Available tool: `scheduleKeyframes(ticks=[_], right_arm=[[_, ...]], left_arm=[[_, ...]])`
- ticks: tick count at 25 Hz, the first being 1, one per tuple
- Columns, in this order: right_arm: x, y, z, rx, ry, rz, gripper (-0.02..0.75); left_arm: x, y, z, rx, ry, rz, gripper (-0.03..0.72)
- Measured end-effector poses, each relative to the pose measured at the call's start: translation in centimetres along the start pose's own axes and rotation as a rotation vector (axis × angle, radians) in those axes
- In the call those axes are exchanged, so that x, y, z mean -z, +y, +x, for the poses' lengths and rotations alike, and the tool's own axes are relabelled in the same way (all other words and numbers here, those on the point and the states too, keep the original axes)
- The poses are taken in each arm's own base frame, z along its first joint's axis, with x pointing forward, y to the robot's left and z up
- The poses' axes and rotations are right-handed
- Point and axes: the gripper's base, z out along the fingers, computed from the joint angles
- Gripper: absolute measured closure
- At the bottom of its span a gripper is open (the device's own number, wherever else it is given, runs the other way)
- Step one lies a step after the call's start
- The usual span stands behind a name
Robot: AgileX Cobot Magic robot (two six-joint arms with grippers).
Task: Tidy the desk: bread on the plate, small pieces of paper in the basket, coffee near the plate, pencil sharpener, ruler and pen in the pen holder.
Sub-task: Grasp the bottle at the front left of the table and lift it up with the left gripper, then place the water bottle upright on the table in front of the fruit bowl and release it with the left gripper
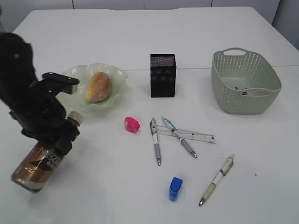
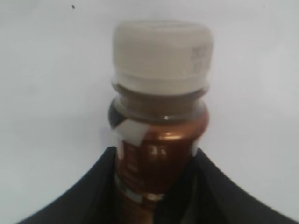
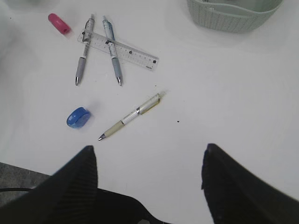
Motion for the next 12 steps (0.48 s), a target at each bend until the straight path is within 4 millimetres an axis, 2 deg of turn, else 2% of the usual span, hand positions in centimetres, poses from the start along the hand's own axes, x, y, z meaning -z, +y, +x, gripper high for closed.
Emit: scheduleKeyframes(ticks=[3, 6, 12], right_arm=[[0.3, 0.1, 0.1, 0.004, -0.011, 0.001, 0.197], [0.3, 0.1, 0.1, 0.004, -0.011, 0.001, 0.197], [0.3, 0.1, 0.1, 0.004, -0.011, 0.001, 0.197]], left_arm=[[0.9, 0.8, 3.1, 0.08, -0.144, 0.02, 0.382], [2.5, 1.2, 5.1, 0.14, -0.374, 0.015, 0.383], [3.8, 1.6, 6.7, 0.175, -0.767, -0.038, 0.383]])
